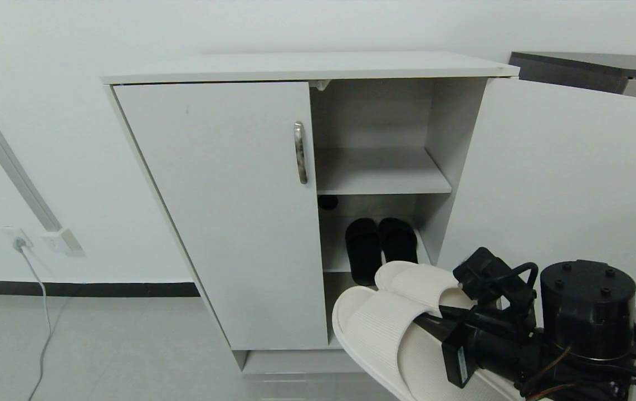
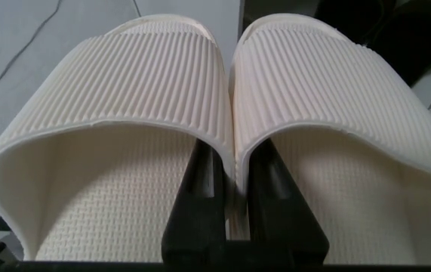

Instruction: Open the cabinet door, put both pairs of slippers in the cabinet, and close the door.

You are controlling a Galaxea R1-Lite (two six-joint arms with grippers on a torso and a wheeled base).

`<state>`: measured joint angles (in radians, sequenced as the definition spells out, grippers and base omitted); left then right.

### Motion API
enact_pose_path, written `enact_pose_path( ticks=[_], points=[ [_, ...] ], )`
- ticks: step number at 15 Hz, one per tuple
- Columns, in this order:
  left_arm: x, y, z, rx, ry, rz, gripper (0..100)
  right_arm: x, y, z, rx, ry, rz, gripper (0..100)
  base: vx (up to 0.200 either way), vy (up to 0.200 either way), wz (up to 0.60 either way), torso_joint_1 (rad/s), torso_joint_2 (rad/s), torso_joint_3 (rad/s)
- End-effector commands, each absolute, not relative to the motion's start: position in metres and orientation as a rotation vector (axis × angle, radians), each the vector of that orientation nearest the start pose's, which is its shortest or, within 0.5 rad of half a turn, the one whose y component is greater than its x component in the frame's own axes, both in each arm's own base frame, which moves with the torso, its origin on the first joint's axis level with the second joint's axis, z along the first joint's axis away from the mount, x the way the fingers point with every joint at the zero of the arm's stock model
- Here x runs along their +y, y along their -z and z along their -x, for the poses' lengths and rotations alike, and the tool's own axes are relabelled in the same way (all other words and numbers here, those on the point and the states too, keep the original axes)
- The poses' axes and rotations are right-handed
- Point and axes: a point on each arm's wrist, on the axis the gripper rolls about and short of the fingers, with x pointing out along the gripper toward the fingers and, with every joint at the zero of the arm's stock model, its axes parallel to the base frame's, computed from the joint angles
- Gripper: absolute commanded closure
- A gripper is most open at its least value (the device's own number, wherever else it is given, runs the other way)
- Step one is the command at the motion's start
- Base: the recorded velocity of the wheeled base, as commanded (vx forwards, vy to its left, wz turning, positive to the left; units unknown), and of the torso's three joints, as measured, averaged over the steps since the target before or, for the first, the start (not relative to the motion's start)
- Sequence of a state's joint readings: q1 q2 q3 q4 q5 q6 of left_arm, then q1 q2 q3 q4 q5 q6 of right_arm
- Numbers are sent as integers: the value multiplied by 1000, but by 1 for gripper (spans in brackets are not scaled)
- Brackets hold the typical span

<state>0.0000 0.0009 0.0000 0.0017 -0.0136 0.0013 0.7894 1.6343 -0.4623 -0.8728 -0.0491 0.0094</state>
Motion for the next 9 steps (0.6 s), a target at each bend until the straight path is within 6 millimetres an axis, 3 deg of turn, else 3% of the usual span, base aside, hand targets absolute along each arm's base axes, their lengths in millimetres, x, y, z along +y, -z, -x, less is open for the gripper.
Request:
enact_pose_path(
  ticks=[1, 5, 7, 8, 9],
  points=[
    [0, -75, 23, 3, 14, -2, 100, 183, -131, -183, 291, -732, 121, 100, 0, 0, 0, 0, 0, 0],
    [0, -75, 23, 3, 14, -3, 100, 194, -123, -193, 249, -668, 111, 100, 0, 0, 0, 0, 0, 0],
    [0, -75, 23, 3, 14, -3, 100, 223, -126, -202, 211, -499, 79, 100, 0, 0, 0, 0, 0, 0],
    [0, -75, 23, 3, 14, -3, 100, 223, -126, -202, 211, -499, 79, 100, 0, 0, 0, 0, 0, 0],
    [0, -75, 23, 3, 14, -3, 100, 250, -128, -208, 214, -365, 75, 100, 0, 0, 0, 0, 0, 0]
  ],
)
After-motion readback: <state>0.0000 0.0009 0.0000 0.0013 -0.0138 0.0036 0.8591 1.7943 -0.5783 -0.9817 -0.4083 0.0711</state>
